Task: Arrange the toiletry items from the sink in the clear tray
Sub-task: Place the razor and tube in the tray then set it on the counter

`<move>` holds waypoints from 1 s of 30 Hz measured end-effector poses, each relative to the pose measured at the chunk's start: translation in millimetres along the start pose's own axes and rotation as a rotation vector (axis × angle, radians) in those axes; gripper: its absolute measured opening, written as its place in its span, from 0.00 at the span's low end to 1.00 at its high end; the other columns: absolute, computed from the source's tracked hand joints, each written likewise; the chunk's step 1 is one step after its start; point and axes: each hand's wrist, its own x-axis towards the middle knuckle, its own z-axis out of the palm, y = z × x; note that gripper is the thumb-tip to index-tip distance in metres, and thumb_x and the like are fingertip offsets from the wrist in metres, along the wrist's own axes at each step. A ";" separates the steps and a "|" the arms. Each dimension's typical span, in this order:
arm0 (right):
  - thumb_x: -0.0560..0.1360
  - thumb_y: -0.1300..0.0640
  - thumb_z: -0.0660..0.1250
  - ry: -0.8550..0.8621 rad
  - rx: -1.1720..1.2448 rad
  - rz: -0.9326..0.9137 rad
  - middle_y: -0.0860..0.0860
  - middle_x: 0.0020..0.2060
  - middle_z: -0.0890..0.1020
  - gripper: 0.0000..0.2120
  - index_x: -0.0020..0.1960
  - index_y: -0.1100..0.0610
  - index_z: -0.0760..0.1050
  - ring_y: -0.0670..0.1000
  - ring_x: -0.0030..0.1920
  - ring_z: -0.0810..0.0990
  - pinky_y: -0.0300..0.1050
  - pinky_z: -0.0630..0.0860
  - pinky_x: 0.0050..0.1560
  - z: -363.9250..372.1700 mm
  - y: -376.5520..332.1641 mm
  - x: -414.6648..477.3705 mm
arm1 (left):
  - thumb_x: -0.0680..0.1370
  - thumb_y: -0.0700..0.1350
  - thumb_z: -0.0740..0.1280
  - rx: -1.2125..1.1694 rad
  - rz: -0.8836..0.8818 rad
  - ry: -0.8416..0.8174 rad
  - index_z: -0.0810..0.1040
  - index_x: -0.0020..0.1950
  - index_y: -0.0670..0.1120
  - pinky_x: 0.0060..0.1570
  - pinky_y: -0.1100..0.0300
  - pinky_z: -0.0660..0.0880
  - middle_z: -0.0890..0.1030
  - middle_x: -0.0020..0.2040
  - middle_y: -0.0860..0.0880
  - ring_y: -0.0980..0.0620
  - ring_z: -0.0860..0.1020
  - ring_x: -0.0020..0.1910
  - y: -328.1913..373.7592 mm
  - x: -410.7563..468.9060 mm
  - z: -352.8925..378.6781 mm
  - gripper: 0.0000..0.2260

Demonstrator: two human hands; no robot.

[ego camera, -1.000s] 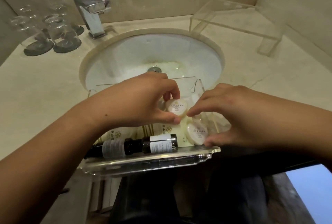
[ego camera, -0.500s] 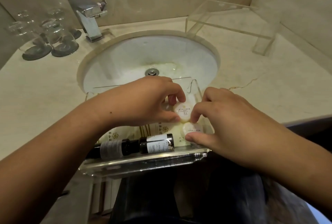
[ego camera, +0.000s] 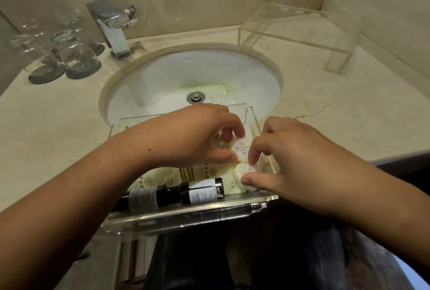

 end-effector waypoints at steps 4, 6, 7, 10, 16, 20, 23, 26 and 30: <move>0.69 0.32 0.64 0.086 0.111 -0.092 0.40 0.47 0.74 0.18 0.51 0.40 0.79 0.44 0.52 0.74 0.45 0.73 0.55 -1.8 8.5 7.6 | 0.74 0.64 0.66 -0.018 -0.018 0.015 0.75 0.66 0.61 0.47 0.71 0.71 0.76 0.50 0.63 0.65 0.75 0.50 -4.8 -4.0 -5.2 0.22; 0.70 0.33 0.65 0.147 0.183 -0.133 0.40 0.47 0.76 0.16 0.50 0.40 0.80 0.41 0.50 0.75 0.43 0.73 0.52 -10.3 11.9 14.8 | 0.74 0.65 0.65 -0.036 -0.044 0.063 0.75 0.67 0.62 0.47 0.69 0.72 0.77 0.51 0.63 0.64 0.76 0.50 -13.2 -8.0 -13.9 0.22; 0.70 0.34 0.66 0.179 0.198 -0.147 0.40 0.47 0.77 0.14 0.50 0.40 0.80 0.41 0.49 0.76 0.41 0.72 0.51 -15.9 13.4 20.1 | 0.75 0.64 0.66 -0.043 -0.061 0.099 0.75 0.67 0.62 0.47 0.69 0.73 0.77 0.51 0.63 0.64 0.76 0.49 -18.9 -9.9 -19.4 0.21; 0.71 0.37 0.68 0.268 0.237 -0.179 0.40 0.48 0.79 0.11 0.50 0.40 0.80 0.40 0.49 0.78 0.34 0.71 0.49 -32.5 16.7 42.9 | 0.76 0.62 0.66 -0.044 -0.128 0.184 0.77 0.65 0.61 0.42 0.73 0.71 0.79 0.50 0.63 0.65 0.77 0.49 -41.1 -13.9 -36.4 0.18; 0.75 0.42 0.69 0.224 0.322 -0.099 0.37 0.46 0.81 0.06 0.48 0.42 0.82 0.41 0.50 0.79 0.31 0.72 0.44 -36.9 37.5 112.9 | 0.79 0.57 0.66 -0.104 -0.301 0.213 0.79 0.62 0.61 0.44 0.70 0.73 0.80 0.49 0.61 0.65 0.78 0.49 -106.2 -11.7 -45.6 0.12; 0.76 0.45 0.70 0.132 0.327 -0.073 0.38 0.45 0.83 0.05 0.48 0.44 0.83 0.43 0.45 0.81 0.39 0.75 0.45 -22.4 54.0 161.9 | 0.80 0.52 0.68 -0.078 -0.373 0.153 0.81 0.61 0.59 0.47 0.63 0.77 0.81 0.49 0.60 0.61 0.79 0.48 -151.6 -3.6 -33.9 0.10; 0.75 0.45 0.70 0.016 0.269 -0.109 0.39 0.45 0.82 0.06 0.50 0.42 0.83 0.42 0.44 0.81 0.41 0.76 0.47 -3.4 63.6 196.7 | 0.80 0.51 0.70 -0.071 -0.392 0.052 0.81 0.60 0.59 0.52 0.58 0.79 0.81 0.49 0.60 0.61 0.79 0.48 -180.5 5.7 -21.7 0.10; 0.76 0.47 0.71 -0.122 0.181 -0.180 0.40 0.46 0.79 0.07 0.54 0.40 0.81 0.41 0.45 0.79 0.41 0.75 0.49 18.9 68.1 227.4 | 0.79 0.52 0.71 -0.075 -0.371 -0.035 0.81 0.59 0.62 0.48 0.63 0.77 0.81 0.50 0.60 0.61 0.79 0.48 -202.3 17.3 -6.8 0.09; 0.77 0.50 0.71 -0.273 0.110 -0.301 0.44 0.49 0.79 0.11 0.58 0.40 0.81 0.46 0.47 0.79 0.41 0.74 0.50 46.4 64.3 261.5 | 0.78 0.52 0.73 -0.111 -0.313 -0.146 0.82 0.59 0.63 0.45 0.67 0.72 0.80 0.50 0.61 0.61 0.78 0.48 -218.7 35.7 12.2 0.11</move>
